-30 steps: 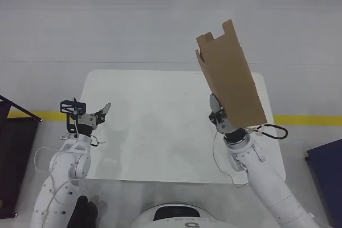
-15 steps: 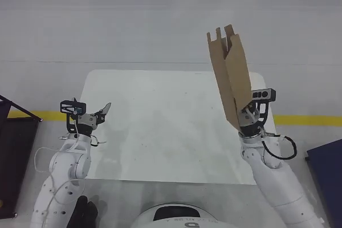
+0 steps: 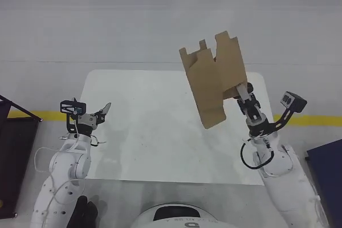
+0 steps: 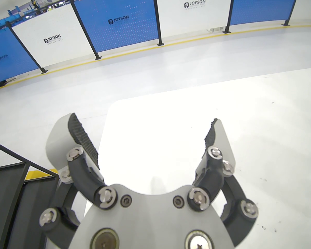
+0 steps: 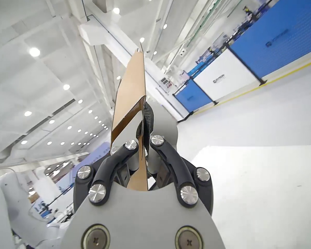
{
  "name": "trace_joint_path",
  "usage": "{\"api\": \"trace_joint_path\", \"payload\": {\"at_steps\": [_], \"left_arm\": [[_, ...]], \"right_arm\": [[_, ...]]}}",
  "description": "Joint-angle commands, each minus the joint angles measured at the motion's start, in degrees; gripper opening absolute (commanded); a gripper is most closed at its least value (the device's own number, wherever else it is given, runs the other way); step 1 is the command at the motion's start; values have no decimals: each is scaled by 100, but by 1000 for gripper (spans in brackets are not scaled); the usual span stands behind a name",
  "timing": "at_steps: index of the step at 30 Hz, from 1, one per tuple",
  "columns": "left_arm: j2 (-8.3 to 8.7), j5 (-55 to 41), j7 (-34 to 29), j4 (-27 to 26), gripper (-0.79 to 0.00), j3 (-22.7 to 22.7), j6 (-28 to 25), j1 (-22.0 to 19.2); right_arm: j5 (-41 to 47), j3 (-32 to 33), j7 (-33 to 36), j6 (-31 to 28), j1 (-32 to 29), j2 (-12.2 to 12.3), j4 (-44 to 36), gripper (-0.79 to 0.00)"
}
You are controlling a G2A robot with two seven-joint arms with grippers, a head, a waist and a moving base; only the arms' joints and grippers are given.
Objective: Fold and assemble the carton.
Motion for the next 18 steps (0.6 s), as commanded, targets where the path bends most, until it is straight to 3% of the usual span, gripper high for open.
{"api": "trace_joint_path", "payload": {"at_steps": [1, 2, 15, 18], "left_arm": [[0, 0, 0, 0, 0, 0, 0, 0], [0, 0, 0, 0, 0, 0, 0, 0], [0, 0, 0, 0, 0, 0, 0, 0], [0, 0, 0, 0, 0, 0, 0, 0]], "right_arm": [[406, -43, -194, -283, -176, -17, -87, -785], [858, -180, -111, -427, -254, -22, -130, -785], [831, -169, -107, -388, -251, -22, -112, -785], [-223, -59, -275, -31, -185, -43, -31, -785]]}}
